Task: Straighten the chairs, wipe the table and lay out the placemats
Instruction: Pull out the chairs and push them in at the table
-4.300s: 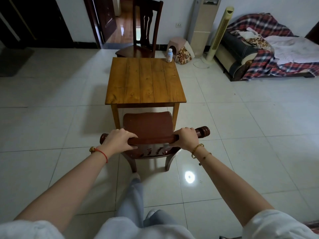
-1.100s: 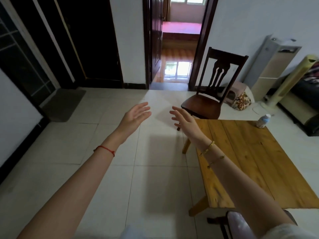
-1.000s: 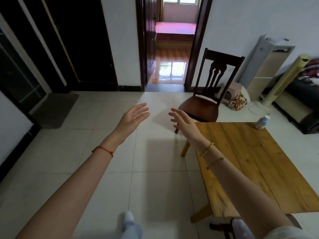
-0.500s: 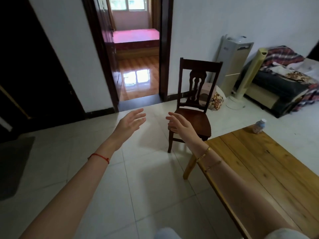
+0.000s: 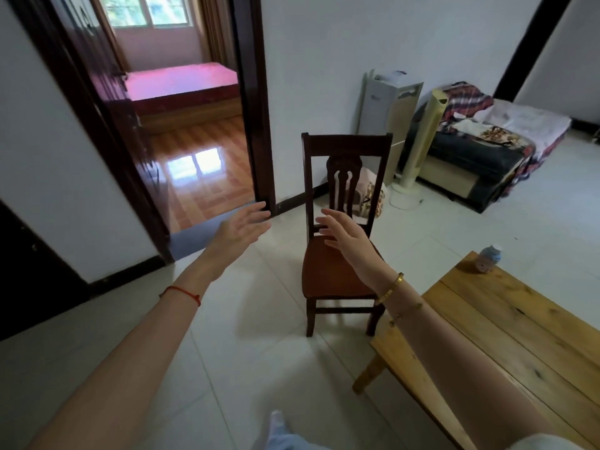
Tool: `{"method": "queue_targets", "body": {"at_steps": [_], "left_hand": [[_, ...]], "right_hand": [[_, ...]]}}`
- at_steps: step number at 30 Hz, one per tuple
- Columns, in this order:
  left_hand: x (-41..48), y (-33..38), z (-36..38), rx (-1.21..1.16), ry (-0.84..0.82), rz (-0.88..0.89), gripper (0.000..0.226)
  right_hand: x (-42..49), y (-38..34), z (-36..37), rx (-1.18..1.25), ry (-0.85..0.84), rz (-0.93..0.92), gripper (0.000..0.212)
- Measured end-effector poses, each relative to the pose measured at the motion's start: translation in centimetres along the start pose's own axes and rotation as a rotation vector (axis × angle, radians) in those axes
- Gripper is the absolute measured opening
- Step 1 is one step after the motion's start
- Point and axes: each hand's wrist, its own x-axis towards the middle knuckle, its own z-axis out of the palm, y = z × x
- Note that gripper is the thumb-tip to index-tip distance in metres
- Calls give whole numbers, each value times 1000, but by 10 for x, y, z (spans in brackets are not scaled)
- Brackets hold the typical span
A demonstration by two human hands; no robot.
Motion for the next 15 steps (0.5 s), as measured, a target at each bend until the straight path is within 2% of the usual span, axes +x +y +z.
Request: {"method": "queue_targets", "body": {"at_steps": [2,5,9,13,15], "left_hand": [[52,2,-17,40,-33,26,61],[130,6,-39,70,-63,43,59],[223,14,-63,2,-151,9,76],[333,-1,-83,104,-243,82,44],[385,-6,-88,144,-263,123,43]], "right_hand": [[44,-3,1,4,42,2,44],[105,-9,-1,6,115,7,42],[175,-11,-4,10,207,29,39],[249,-4,-9,15,297,52,42],[286,0,-9,4,343,58,41]]}}
